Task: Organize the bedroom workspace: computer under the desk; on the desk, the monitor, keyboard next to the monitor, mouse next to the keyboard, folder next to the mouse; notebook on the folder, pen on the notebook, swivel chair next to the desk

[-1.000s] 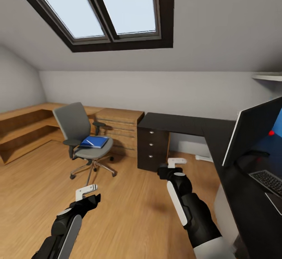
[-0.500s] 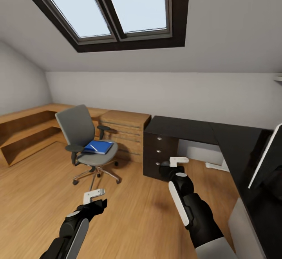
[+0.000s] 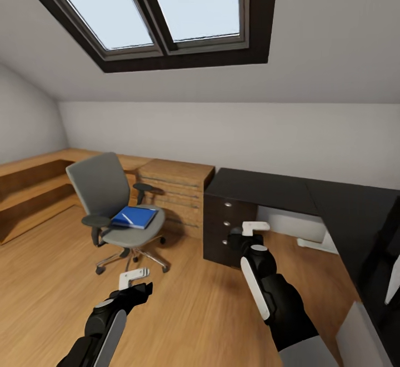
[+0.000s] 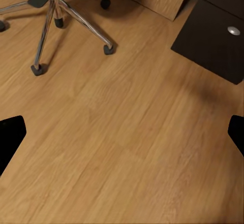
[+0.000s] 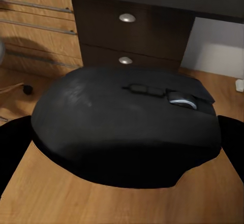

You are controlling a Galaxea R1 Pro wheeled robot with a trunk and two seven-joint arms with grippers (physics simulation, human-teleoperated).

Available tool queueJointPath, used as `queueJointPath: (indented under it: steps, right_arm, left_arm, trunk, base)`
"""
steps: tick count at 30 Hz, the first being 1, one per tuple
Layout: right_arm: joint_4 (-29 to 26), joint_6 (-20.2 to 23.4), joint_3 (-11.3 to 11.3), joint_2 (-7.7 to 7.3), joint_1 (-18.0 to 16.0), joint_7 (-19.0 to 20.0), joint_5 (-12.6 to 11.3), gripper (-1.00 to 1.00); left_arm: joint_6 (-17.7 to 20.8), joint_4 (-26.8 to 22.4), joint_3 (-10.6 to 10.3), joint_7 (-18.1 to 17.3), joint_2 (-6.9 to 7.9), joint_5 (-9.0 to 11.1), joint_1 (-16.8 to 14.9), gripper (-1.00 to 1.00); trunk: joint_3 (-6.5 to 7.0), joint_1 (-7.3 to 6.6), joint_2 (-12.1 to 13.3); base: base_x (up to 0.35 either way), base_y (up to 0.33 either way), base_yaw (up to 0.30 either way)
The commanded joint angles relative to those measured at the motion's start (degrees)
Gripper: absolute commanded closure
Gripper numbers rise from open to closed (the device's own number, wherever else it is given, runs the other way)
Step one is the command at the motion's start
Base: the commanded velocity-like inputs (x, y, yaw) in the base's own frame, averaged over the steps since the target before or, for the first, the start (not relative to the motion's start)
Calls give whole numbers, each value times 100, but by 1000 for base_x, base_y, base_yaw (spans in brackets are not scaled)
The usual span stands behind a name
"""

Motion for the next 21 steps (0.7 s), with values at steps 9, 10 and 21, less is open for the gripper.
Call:
queueJointPath:
  steps: [9,10,21]
  right_arm:
    - [-1,-17,13,-39,-5,-56,-60,100]
    - [-1,-17,14,-51,-5,-56,-60,100]
    - [-1,-18,16,-80,-5,-56,-60,100]
  left_arm:
    - [16,-5,-6,45,0,60,-4,-100]
    - [16,-5,-6,44,0,60,-4,-100]
    - [16,115,-23,44,0,60,-4,-100]
  trunk:
    - [-7,3,-3]
    - [-7,3,-3]
    - [-7,3,-3]
  base:
    - [330,0,0]
    - [330,0,0]
    - [330,0,0]
